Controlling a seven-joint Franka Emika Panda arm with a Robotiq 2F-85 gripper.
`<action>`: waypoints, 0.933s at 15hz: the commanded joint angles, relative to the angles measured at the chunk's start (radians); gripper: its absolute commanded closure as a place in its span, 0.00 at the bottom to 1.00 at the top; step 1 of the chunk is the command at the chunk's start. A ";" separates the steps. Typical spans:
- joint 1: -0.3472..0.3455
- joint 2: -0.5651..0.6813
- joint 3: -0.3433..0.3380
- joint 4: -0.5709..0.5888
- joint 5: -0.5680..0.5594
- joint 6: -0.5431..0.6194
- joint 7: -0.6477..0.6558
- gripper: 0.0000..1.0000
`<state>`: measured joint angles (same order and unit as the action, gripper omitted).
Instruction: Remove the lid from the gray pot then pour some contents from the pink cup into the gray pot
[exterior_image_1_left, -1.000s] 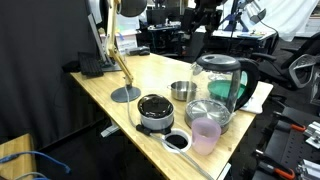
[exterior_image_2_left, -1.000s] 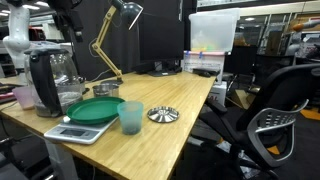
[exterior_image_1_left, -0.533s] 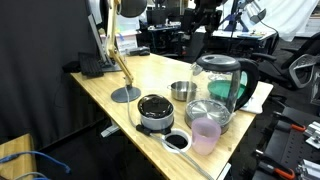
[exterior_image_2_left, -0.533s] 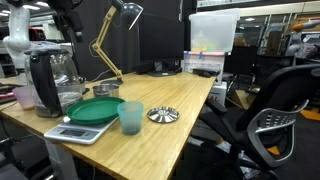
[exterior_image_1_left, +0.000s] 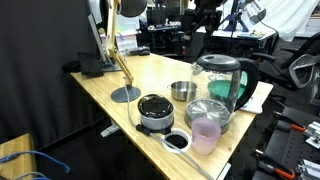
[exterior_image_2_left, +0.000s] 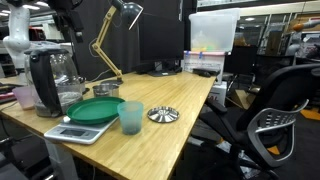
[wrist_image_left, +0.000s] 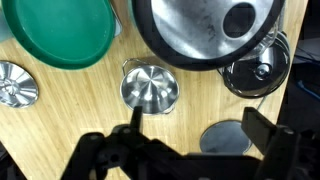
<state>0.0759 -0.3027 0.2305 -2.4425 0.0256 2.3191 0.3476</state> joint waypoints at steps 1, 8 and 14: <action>0.002 0.054 0.001 0.033 -0.034 -0.008 0.027 0.00; 0.034 0.157 -0.013 0.071 -0.061 -0.001 0.011 0.00; 0.046 0.199 -0.014 0.103 -0.072 -0.002 0.011 0.00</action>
<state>0.1064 -0.1032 0.2329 -2.3405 -0.0448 2.3196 0.3584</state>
